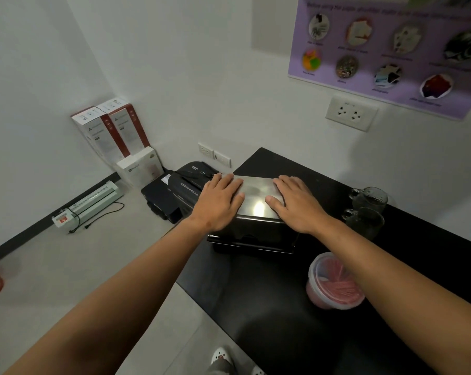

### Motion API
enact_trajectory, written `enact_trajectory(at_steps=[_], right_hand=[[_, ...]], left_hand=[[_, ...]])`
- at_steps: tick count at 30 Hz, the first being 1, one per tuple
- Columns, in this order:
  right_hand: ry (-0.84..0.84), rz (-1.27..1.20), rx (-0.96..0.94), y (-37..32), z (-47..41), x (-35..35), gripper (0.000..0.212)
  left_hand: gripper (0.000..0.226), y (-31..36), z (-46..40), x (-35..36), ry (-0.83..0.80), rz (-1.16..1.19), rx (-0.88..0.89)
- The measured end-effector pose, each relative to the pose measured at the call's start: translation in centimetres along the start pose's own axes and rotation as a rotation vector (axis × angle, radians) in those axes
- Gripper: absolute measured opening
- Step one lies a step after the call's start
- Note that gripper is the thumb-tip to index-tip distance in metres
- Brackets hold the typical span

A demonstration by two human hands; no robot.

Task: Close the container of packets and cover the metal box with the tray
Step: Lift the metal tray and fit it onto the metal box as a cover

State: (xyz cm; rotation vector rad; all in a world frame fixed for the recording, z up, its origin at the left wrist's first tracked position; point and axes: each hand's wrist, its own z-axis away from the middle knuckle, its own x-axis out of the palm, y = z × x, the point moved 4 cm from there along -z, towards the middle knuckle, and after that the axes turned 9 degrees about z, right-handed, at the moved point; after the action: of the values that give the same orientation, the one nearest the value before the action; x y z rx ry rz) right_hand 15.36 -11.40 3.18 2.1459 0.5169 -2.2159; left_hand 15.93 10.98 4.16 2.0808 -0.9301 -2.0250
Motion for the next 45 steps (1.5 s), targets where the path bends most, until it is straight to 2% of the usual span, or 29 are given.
enact_trajectory(at_steps=[13,19,24,31,36,45], right_hand=[[0.007,-0.01,0.027,0.1,0.1,0.6,0.076],[-0.083,0.158,0.024,-0.8,-0.5,-0.3,0.072],[-0.075,0.164,-0.047,-3.4,-0.5,-0.1,0.069],[0.023,0.254,-0.052,-3.8,0.0,0.5,0.064],[0.018,0.257,-0.049,-3.7,0.0,0.5,0.065],[0.013,0.233,-0.043,-3.6,0.2,0.5,0.07]], left_hand=[[0.057,-0.2,0.1,0.3,-0.023,-0.082,0.035],[0.057,-0.1,0.1,0.2,-0.025,-0.104,0.043],[0.056,-0.2,0.0,0.3,-0.034,-0.127,0.055],[0.06,-0.3,0.1,0.3,-0.03,-0.098,0.034],[0.055,-0.3,0.0,0.5,-0.025,-0.094,0.037],[0.06,-1.0,0.0,0.5,-0.052,-0.021,0.018]])
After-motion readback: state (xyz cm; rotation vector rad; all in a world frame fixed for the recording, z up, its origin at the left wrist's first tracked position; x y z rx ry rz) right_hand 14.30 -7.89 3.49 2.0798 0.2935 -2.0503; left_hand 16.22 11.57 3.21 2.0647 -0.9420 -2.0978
